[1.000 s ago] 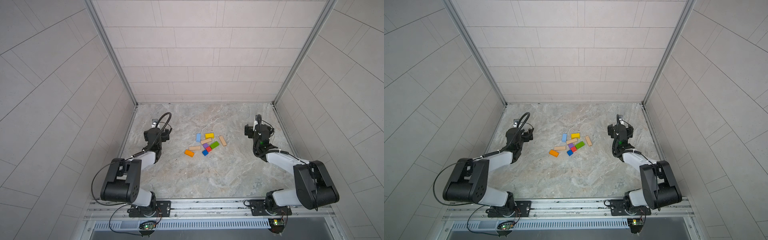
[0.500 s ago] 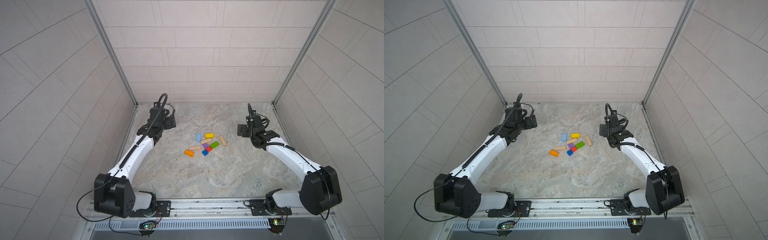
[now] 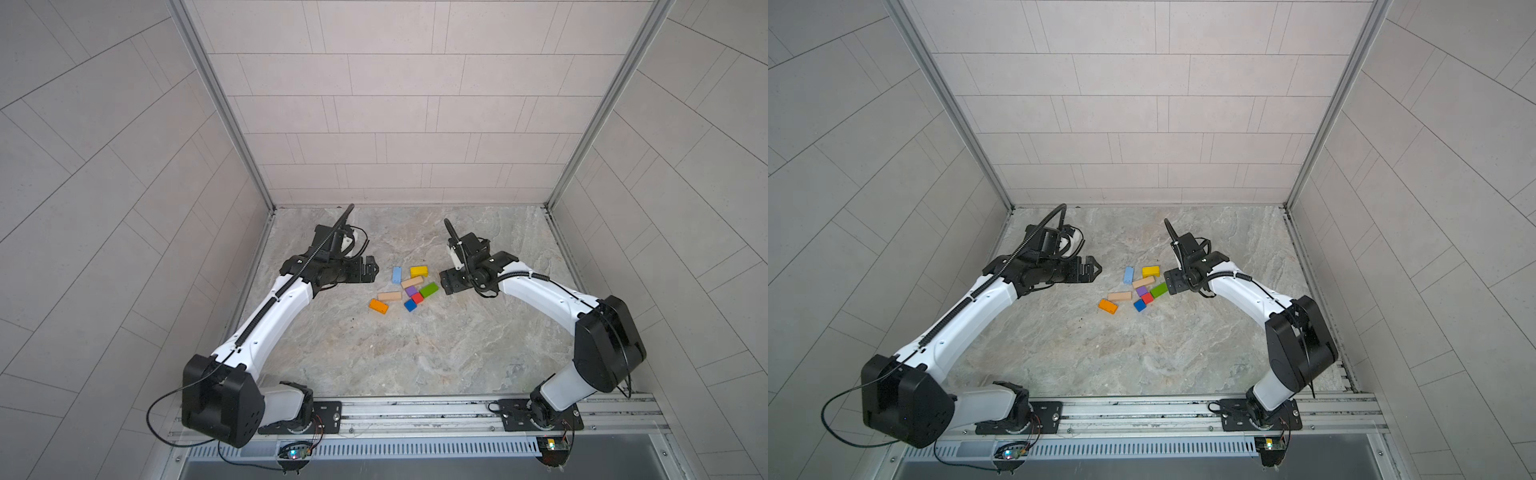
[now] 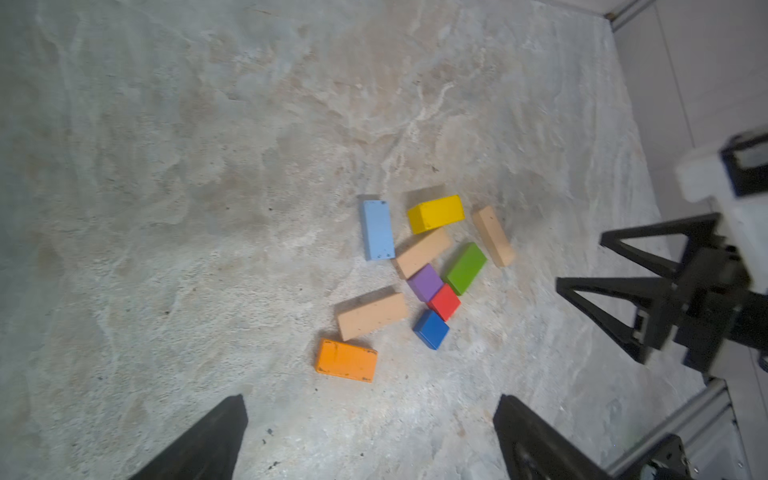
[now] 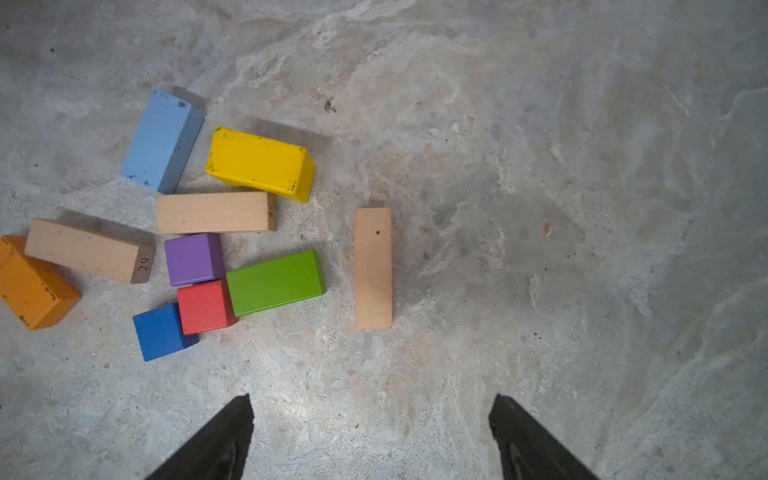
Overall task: Build the wood block tower
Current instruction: 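Raise both arms and move both grippers toward the block pile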
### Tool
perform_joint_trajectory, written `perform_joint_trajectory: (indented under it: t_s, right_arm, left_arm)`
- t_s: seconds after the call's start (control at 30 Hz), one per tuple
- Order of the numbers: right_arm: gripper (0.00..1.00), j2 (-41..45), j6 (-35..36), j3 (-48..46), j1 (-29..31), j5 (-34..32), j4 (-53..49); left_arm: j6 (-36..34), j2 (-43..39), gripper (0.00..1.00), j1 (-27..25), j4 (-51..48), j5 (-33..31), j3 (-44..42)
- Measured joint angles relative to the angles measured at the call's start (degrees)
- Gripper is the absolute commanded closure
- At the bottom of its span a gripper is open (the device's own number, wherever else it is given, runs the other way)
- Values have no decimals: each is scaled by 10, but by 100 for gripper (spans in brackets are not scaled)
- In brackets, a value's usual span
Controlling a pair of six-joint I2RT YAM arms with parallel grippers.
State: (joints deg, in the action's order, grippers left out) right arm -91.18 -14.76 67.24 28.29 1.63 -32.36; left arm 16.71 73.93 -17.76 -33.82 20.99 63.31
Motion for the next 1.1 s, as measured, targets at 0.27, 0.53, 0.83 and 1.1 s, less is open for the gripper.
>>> perform_joint_trajectory:
  t_s: [0.27,0.53,0.83,1.1]
  right_arm:
    - [20,-54,28,38,34,40,-23]
    - [30,-107,37,61,51,49,-26]
    - [31,-144,29,90,52,42,-26]
    - [29,-160,-10,128,52,3,-35]
  left_arm:
    - [-2,-65,0,-7,8,39,-34]
    - [16,-78,0,-7,45,68,-56]
    - [26,-97,0,0,65,68,-68]
    - [31,-106,0,4,78,68,-73]
